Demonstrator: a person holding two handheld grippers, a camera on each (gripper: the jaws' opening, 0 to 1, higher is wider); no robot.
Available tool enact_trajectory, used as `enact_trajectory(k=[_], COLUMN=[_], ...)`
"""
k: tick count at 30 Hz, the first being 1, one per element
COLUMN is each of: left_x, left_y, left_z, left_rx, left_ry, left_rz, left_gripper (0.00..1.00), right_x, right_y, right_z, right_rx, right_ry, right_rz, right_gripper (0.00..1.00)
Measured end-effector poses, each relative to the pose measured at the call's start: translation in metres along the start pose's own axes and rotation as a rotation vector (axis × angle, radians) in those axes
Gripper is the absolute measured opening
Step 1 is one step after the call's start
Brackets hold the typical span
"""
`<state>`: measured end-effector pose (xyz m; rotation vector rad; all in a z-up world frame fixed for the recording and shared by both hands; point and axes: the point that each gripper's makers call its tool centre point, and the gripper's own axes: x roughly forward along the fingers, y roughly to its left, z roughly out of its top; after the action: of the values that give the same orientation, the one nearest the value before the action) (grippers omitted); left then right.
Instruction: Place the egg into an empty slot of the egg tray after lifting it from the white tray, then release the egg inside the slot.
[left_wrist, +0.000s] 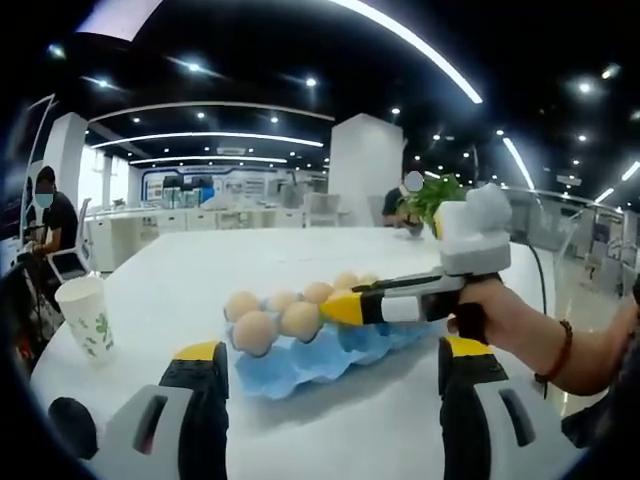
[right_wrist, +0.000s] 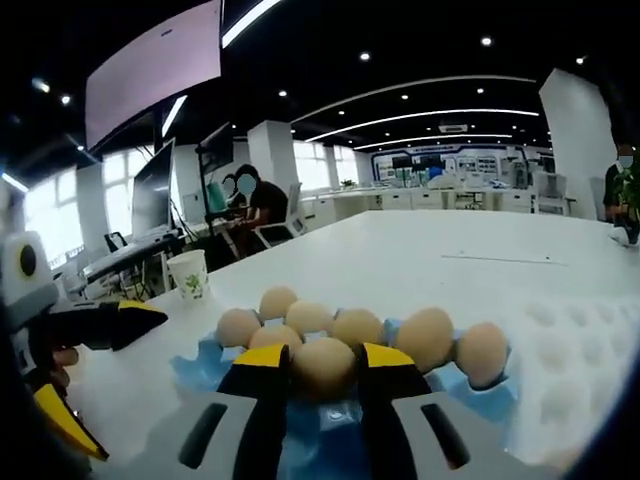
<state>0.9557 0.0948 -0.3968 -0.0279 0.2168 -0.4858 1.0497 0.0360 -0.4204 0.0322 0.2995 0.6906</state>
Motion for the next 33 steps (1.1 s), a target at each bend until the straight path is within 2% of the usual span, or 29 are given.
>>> enact_trajectory(k=[12, 16, 21, 28, 33], left_x=[-0.001, -0.002, -0.002, -0.002, -0.003], left_y=[0.0, 0.0, -0.001, -0.004, -0.005], left_z=[0.002, 0.002, 0.003, 0.005, 0.008], left_rx=[0.004, 0.003, 0.008, 0.012, 0.01], left_ry=[0.001, 0.0, 0.002, 0.0, -0.007], left_rz=[0.001, 0.007, 0.003, -0.001, -0.004], left_gripper=[0.89, 0.89, 0.89, 0.9, 0.91], right_x=[0.003, -0.003, -0.01, -0.019, -0.024], right_y=[-0.002, -0.006, -0.011, -0.016, -0.02], right_z=[0.001, 0.012, 0.02, 0.029, 0.029], right_rx=[0.005, 0.005, -0.002, -0.009, -0.024], right_ry=[-0.001, -0.071, -0.089, -0.105, -0.083], right_rz=[0.028, -0.003, -0.022, -0.036, -0.046], right_gripper=[0.28, 0.29, 0.33, 0.45, 0.61])
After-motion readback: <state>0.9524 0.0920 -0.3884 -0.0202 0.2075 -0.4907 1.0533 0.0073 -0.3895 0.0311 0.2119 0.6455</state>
